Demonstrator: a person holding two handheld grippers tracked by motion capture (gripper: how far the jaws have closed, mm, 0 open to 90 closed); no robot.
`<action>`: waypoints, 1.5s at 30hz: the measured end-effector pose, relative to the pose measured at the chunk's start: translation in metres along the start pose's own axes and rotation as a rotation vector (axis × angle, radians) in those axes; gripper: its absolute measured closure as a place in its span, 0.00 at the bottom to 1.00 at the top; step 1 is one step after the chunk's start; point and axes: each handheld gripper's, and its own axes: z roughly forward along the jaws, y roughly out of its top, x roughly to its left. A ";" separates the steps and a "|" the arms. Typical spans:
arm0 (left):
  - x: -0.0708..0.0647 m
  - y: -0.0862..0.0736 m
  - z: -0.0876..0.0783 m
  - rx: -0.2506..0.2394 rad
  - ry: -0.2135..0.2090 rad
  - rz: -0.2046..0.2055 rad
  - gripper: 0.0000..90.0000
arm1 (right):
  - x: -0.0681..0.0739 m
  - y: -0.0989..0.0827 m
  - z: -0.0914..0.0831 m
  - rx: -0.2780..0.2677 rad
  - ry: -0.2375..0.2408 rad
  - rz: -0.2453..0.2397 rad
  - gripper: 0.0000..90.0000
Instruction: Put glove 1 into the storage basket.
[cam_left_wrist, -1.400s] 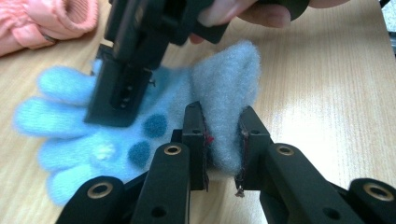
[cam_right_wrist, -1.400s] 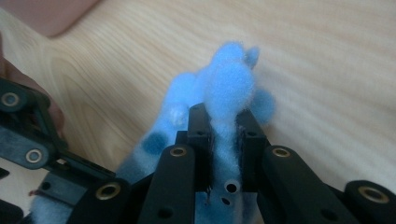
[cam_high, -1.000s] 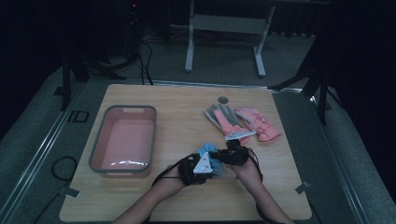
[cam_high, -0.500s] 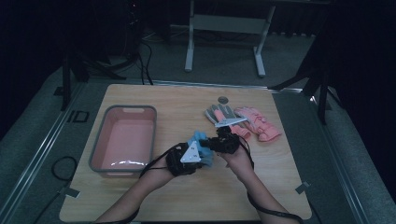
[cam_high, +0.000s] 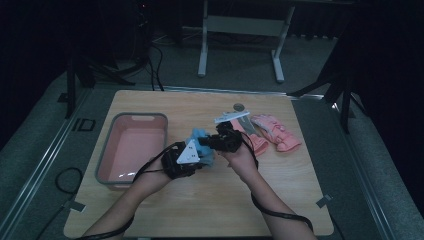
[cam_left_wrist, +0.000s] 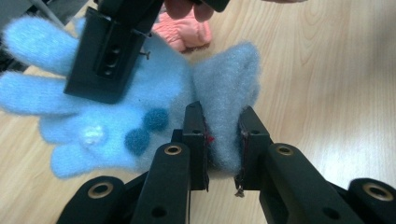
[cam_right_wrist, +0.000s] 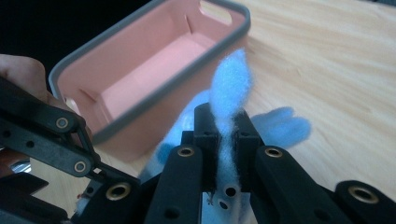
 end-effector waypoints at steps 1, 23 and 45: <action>0.002 -0.001 -0.003 0.001 0.004 -0.003 0.87 | 0.003 0.007 0.003 -0.004 0.009 -0.007 0.94; 0.031 -0.051 -0.069 0.053 0.089 -0.085 0.87 | 0.046 0.056 0.065 0.002 0.100 -0.053 0.94; 0.047 -0.106 -0.087 0.112 0.103 -0.175 0.87 | 0.076 0.065 0.137 0.053 0.129 -0.074 0.94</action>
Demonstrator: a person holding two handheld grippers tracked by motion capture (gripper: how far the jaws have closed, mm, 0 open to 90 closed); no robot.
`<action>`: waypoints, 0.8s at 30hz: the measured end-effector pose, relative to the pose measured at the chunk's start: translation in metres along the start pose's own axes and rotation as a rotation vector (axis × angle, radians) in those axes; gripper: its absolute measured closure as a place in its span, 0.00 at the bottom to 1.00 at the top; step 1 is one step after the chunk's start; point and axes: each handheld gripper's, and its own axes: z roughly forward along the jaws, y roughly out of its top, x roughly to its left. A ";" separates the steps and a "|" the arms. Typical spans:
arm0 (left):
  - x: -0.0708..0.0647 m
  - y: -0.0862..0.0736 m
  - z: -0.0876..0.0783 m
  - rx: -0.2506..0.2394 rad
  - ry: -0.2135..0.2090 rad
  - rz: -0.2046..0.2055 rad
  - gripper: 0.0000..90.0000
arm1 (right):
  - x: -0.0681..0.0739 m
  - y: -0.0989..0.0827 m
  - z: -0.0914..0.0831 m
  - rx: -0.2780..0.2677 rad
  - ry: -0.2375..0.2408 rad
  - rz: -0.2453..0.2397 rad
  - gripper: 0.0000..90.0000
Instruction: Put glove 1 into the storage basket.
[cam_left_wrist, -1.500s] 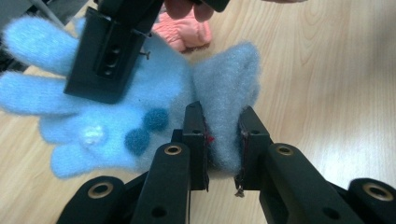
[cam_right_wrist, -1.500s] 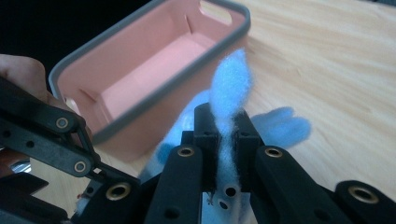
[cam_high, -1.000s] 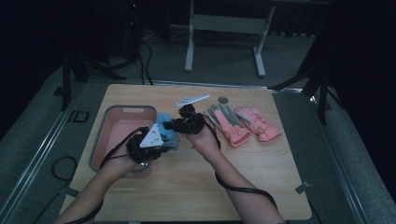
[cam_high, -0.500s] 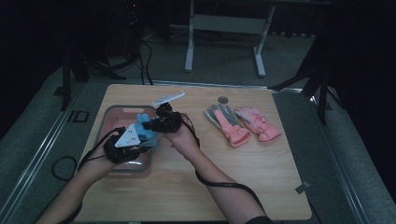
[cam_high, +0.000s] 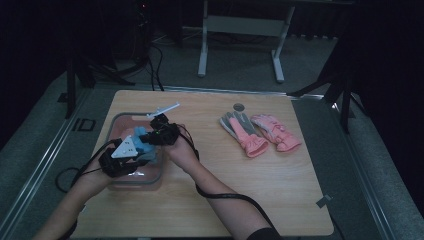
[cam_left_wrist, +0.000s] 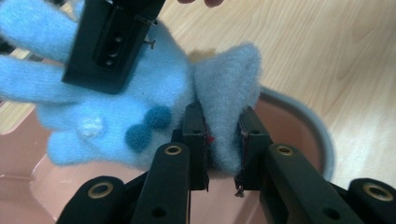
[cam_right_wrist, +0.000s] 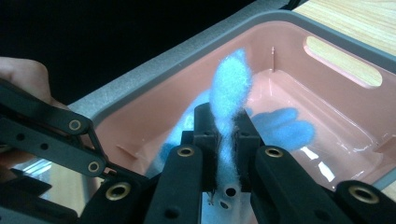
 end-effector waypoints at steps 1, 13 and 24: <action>0.001 -0.001 0.002 0.008 0.006 0.005 0.87 | 0.000 0.000 0.000 0.000 0.000 0.000 0.94; 0.016 -0.008 0.026 0.110 -0.003 -0.018 0.87 | -0.020 -0.009 0.035 0.057 -0.034 0.025 0.94; 0.027 -0.006 0.044 0.164 -0.024 -0.031 0.86 | -0.033 -0.007 0.049 0.100 -0.052 0.045 0.91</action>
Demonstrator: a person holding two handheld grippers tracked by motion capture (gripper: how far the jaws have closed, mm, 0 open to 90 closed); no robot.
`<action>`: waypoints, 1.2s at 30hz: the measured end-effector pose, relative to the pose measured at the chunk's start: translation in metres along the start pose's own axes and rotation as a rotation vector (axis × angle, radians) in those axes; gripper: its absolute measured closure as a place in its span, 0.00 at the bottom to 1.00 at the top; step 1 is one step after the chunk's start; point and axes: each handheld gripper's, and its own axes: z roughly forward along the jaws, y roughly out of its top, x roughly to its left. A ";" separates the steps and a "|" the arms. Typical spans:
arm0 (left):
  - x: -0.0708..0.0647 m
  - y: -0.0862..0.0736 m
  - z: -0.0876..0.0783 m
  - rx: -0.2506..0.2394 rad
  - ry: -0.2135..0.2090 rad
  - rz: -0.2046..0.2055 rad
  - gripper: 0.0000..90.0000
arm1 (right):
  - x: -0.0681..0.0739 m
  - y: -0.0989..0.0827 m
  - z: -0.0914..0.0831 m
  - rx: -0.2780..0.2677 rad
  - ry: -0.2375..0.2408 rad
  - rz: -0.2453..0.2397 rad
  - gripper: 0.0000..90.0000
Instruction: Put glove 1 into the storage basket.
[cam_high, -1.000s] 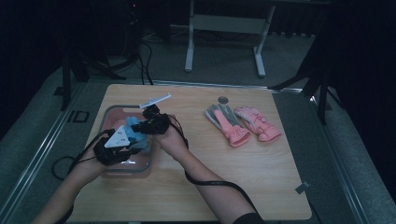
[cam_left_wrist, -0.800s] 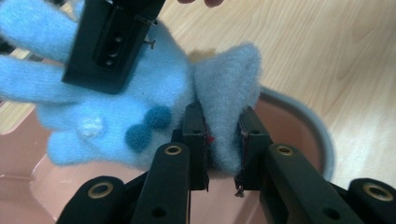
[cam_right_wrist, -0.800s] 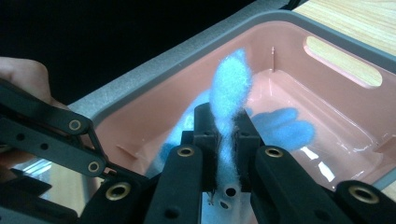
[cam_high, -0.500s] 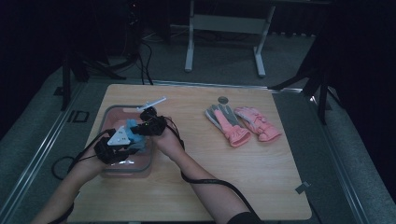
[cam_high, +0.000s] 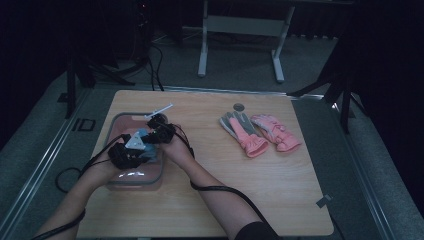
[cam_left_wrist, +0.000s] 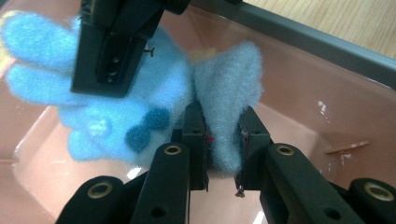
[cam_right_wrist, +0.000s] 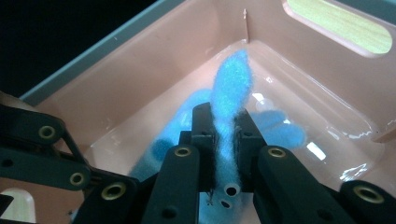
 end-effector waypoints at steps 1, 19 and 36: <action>0.001 0.000 0.001 0.000 -0.005 -0.006 0.86 | 0.000 0.000 0.001 0.007 -0.003 -0.001 0.90; 0.005 -0.004 0.007 0.019 -0.023 -0.102 0.50 | -0.005 0.001 -0.018 -0.042 -0.003 -0.008 0.47; -0.017 0.017 -0.022 -0.253 -0.020 -0.244 0.10 | -0.015 -0.022 -0.083 -0.148 0.018 -0.055 0.18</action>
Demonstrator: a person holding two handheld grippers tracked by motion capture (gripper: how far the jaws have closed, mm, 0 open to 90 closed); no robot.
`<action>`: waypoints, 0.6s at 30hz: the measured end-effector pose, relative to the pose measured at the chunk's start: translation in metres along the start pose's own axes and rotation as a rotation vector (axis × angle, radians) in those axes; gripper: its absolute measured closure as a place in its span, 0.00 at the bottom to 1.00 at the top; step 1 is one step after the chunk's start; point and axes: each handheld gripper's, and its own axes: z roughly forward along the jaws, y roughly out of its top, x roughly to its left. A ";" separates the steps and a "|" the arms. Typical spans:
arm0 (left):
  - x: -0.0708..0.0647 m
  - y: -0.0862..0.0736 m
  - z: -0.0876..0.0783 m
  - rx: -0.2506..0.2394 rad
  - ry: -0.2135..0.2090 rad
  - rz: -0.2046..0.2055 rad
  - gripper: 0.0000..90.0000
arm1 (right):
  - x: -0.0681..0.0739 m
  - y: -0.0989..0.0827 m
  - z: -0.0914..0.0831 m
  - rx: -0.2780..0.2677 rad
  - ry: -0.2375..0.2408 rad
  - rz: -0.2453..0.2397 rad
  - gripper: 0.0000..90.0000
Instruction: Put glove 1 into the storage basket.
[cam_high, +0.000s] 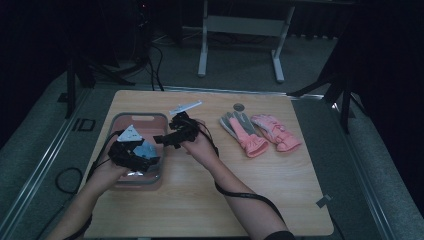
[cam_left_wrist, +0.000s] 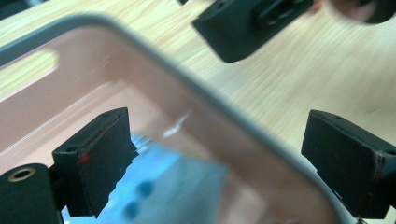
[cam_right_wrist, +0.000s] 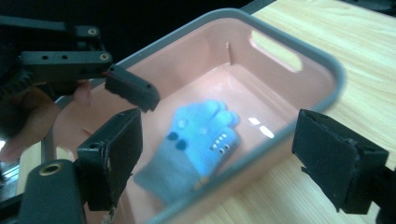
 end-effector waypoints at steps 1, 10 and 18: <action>-0.004 0.001 0.001 -0.011 -0.004 0.002 0.10 | -0.001 -0.002 -0.005 -0.009 -0.004 -0.002 0.18; -0.048 0.017 0.015 -0.055 -0.060 0.030 0.10 | -0.008 -0.021 -0.040 -0.002 -0.020 -0.008 0.18; -0.073 0.024 0.028 -0.072 -0.151 0.040 0.10 | -0.018 -0.051 -0.076 0.011 -0.047 0.022 0.18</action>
